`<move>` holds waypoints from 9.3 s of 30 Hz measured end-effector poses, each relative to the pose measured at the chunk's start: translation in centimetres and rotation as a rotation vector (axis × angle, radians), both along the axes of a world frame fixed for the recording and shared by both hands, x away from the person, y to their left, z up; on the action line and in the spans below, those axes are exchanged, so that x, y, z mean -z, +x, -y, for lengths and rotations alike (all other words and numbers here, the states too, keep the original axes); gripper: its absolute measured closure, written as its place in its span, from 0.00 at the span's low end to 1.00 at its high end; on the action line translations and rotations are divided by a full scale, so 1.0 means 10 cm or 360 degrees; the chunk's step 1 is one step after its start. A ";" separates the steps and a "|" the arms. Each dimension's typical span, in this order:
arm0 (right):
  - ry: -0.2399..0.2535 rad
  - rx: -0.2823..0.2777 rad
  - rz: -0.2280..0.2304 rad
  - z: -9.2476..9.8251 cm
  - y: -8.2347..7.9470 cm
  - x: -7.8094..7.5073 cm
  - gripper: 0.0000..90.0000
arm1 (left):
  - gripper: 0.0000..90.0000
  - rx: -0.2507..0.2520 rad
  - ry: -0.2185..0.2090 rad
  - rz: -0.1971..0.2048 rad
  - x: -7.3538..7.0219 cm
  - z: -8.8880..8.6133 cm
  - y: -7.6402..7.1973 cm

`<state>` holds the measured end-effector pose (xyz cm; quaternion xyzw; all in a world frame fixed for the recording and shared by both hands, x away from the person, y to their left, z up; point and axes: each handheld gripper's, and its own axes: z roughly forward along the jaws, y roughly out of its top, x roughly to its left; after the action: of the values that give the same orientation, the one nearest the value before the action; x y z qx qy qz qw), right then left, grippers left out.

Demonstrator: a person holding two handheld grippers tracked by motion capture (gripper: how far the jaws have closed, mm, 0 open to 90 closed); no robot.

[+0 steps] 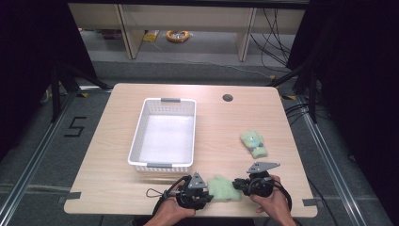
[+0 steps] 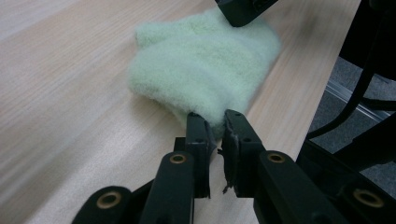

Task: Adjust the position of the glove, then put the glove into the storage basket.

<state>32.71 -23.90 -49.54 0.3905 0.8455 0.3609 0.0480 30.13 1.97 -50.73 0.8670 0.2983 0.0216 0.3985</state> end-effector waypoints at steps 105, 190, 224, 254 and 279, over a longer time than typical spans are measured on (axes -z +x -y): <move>0.0037 0.0181 0.0281 0.40 0.77 -0.42 0.90 | 0.28 -0.0247 -0.0111 -0.0055 -0.08 -0.60 -0.11; -0.0057 -0.0567 0.0090 -0.26 0.13 -0.19 0.80 | 0.74 -0.0100 -0.0238 -0.0132 -0.09 0.01 -0.04; 0.0091 0.0091 0.0005 0.12 -0.18 -0.15 0.45 | 0.49 -0.0309 -0.0273 -0.0243 -0.15 -0.16 0.15; 0.0168 0.0097 -0.0168 0.15 -0.08 0.08 0.57 | 0.70 -0.0188 -0.0273 -0.0400 0.02 0.01 0.26; 0.0355 0.0010 -0.0174 0.16 -0.07 0.08 0.82 | 0.86 -0.0121 -0.0293 -0.0311 -0.01 -0.03 0.21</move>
<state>31.96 -25.53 -50.35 0.4153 0.8003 0.4306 -0.0408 32.21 2.28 -50.67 0.8128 0.3691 -0.0753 0.4444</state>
